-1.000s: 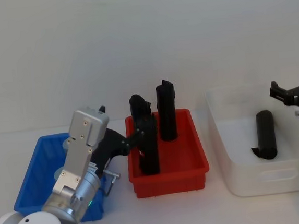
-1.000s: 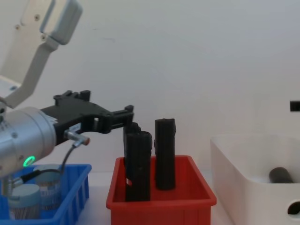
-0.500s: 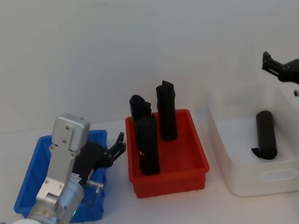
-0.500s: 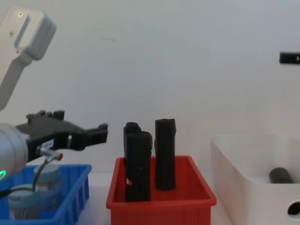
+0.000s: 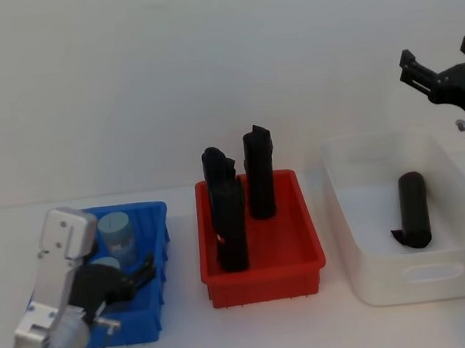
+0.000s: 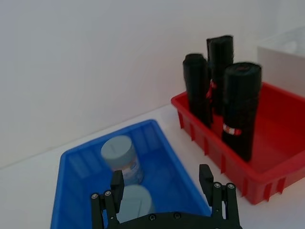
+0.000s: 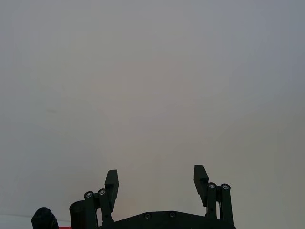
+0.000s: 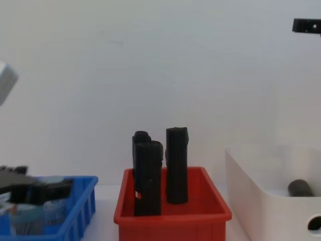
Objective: Pick the cotton swabs from the blue box and place them into the white box.
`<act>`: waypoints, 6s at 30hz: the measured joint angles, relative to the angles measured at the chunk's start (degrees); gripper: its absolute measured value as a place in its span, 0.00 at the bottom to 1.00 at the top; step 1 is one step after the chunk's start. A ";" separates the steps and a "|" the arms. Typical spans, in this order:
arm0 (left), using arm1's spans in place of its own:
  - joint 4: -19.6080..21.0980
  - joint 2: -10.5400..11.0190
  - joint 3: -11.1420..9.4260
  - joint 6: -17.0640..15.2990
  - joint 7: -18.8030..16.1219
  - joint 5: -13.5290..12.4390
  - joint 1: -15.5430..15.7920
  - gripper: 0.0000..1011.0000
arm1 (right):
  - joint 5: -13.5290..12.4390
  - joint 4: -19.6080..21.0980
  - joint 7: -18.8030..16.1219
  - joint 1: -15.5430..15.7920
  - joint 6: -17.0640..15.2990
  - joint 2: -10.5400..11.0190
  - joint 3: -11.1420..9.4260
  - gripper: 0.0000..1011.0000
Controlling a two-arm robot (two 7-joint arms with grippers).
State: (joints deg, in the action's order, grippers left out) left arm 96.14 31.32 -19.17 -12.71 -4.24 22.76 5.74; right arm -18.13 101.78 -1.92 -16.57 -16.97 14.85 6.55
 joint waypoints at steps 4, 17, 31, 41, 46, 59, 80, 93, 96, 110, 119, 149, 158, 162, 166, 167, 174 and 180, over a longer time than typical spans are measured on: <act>0.03 1.90 1.18 -0.72 -0.36 1.94 -1.43 0.99 | -0.21 0.63 -0.23 0.09 0.24 0.00 -0.03 0.99; 0.32 6.76 4.46 -2.16 -0.30 6.47 -4.88 0.99 | -0.57 1.69 -0.62 0.25 0.70 0.00 -0.07 0.99; -3.22 6.36 5.06 0.23 5.72 6.57 -3.16 0.99 | -0.70 2.09 -0.77 0.32 0.86 0.00 -0.08 0.99; -5.98 5.06 4.91 1.65 9.85 5.51 -0.82 0.99 | -0.74 2.19 -0.81 0.33 0.92 0.00 -0.08 0.99; -7.24 4.41 4.75 2.15 11.39 5.02 0.20 0.99 | -0.74 2.22 -0.81 0.33 0.92 0.00 -0.07 0.99; -11.79 1.99 3.94 3.81 15.27 3.54 3.28 0.99 | -0.74 2.26 -0.80 0.34 0.92 0.00 -0.07 0.99; -15.98 0.36 3.63 2.92 16.99 2.21 5.58 0.99 | -0.74 2.26 -0.80 0.34 0.91 0.00 -0.07 0.99; -18.07 -0.15 3.71 2.50 17.51 2.05 6.20 0.99 | -0.74 2.26 -0.81 0.33 0.91 -0.01 -0.07 0.99; -18.38 -0.25 3.74 2.46 17.45 2.09 6.26 0.99 | -0.74 2.26 -0.80 0.33 0.91 0.00 -0.07 0.99; -19.12 -0.42 3.83 2.01 16.54 2.22 6.25 0.91 | -0.74 2.26 -0.81 0.33 0.91 0.00 -0.07 0.99; -19.30 -0.46 3.90 1.96 16.30 2.28 6.22 0.67 | -0.74 2.26 -0.80 0.33 0.91 0.00 -0.07 0.99; -11.81 0.40 4.46 3.53 14.30 -0.28 5.47 0.66 | -0.74 2.26 -0.81 0.33 0.91 -0.01 -0.07 0.99; -6.14 1.19 5.05 5.38 13.22 -1.79 4.90 0.66 | -0.68 2.03 -0.98 0.34 0.90 0.00 -0.04 0.99; -3.25 1.40 5.31 6.65 13.00 -2.70 4.86 0.66 | -0.39 1.63 -1.96 0.40 0.53 0.07 0.17 0.99; -1.17 1.30 5.39 7.80 13.09 -3.53 5.29 0.66 | -0.01 1.17 -3.97 0.43 0.10 0.20 0.54 0.99; -0.81 1.22 5.39 8.10 13.22 -3.80 5.42 0.66 | 0.05 1.10 -4.35 0.44 0.04 0.23 0.61 0.99; 1.61 -0.14 5.05 10.35 15.29 -5.72 7.28 0.66 | 0.75 0.30 -8.57 0.37 -0.56 0.51 1.39 0.99; 2.75 -2.60 4.04 13.13 18.28 -7.95 10.06 0.66 | 1.84 -0.68 -13.35 -0.03 -0.99 0.71 2.31 0.99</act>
State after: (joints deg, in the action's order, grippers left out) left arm 98.90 28.72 -15.13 0.42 14.04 14.81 15.80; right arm -16.29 101.10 -15.27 -16.60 -17.95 15.57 8.86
